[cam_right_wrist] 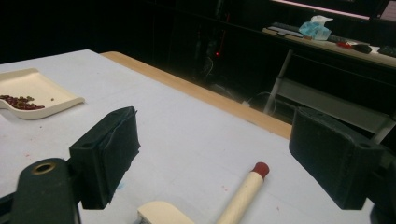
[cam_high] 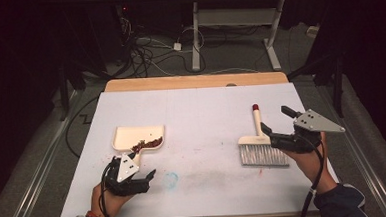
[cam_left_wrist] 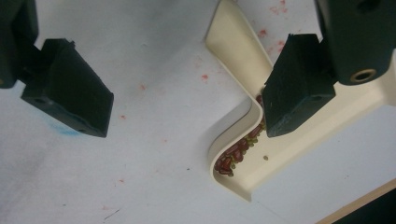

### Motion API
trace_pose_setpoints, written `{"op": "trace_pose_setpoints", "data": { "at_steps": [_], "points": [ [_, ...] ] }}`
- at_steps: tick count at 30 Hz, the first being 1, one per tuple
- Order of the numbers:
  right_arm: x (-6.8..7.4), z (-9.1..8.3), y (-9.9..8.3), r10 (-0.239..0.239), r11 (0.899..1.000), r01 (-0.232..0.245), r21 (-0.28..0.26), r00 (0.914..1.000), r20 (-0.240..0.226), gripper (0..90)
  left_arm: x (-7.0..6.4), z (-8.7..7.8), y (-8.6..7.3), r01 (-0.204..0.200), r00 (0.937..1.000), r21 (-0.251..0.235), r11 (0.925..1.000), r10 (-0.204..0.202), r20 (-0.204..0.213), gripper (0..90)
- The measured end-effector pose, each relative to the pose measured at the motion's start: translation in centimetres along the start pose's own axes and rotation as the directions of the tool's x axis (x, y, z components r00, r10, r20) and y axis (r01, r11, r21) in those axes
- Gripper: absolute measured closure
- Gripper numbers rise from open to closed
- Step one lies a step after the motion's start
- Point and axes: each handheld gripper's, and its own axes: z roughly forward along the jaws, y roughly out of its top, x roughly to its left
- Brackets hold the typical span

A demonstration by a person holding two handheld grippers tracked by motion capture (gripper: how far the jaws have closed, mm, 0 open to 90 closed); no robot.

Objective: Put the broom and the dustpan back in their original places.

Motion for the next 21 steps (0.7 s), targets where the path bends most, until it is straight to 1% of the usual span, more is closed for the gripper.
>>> {"op": "trace_pose_setpoints", "data": {
  "at_steps": [3,4,6,7,8,11,13,14,15,16,17,19,21],
  "points": [
    [0.0,-0.3,-0.1,-0.013,1.0,0.013,0.004,0.9999,0.004,16.4,0.0,0.0,0.0,-0.003,1.0,0.002,1.0,0.003,0.0,16.2],
    [-0.1,-0.5,-0.1,-0.015,1.0,0.015,0.001,0.9999,0.004,16.4,0.0,0.0,0.0,-0.007,1.0,0.005,1.0,0.007,-0.006,16.2],
    [0.0,-0.7,-0.2,-0.02,1.0,0.02,-0.003,0.9998,-0.008,16.4,0.0,0.1,0.0,-0.014,0.9998,0.015,0.9998,0.014,-0.014,16.2],
    [0.0,-0.9,-0.3,-0.029,1.0,0.029,-0.007,0.9996,-0.008,16.4,0.0,0.1,0.0,-0.016,0.9998,0.017,0.9997,0.016,-0.015,16.2],
    [0.1,-0.9,-0.3,-0.036,0.999,0.036,-0.007,0.9993,-0.013,16.4,0.1,0.1,0.0,-0.015,0.9998,0.018,0.9997,0.015,-0.014,16.2],
    [0.4,-1.1,-0.6,-0.053,0.999,0.053,0.005,0.9972,-0.054,16.1,0.1,0.1,0.0,-0.017,0.9998,0.019,0.9997,0.017,-0.014,16.2],
    [0.7,-1.3,-0.8,-0.077,0.997,0.078,0.01,0.9953,-0.059,16.1,0.0,0.1,0.0,-0.018,0.9998,0.014,0.9997,0.018,-0.01,16.2],
    [0.8,-1.4,-1.0,-0.087,0.996,0.088,0.011,0.9945,-0.059,16.1,0.1,0.1,0.0,-0.029,0.9995,0.007,0.9995,0.029,-0.013,16.2],
    [0.9,-1.4,-1.1,-0.091,0.996,0.092,0.012,0.9938,-0.064,16.1,0.0,0.1,0.0,-0.02,0.9998,0.015,0.9997,0.02,-0.007,16.2],
    [1.0,-1.5,-1.2,-0.09,0.996,0.091,0.011,0.9934,-0.07,16.1,0.0,0.1,0.0,-0.02,0.9998,0.013,0.9997,0.02,-0.004,16.2],
    [1.0,-1.5,-1.4,-0.089,0.996,0.09,0.009,0.9933,-0.074,16.2,0.1,0.1,0.0,-0.03,0.9995,0.006,0.9995,0.03,-0.007,16.2],
    [1.2,-1.6,-1.6,-0.092,0.996,0.093,0.012,0.9921,-0.085,16.2,0.0,0.1,0.0,-0.035,0.9994,0.004,0.9994,0.035,-0.009,16.2],
    [1.4,-1.6,-2.1,-0.096,0.995,0.098,0.016,0.9918,-0.084,16.2,0.0,0.0,0.0,-0.036,0.9993,0.003,0.9994,0.036,-0.009,16.2]
  ]
}}
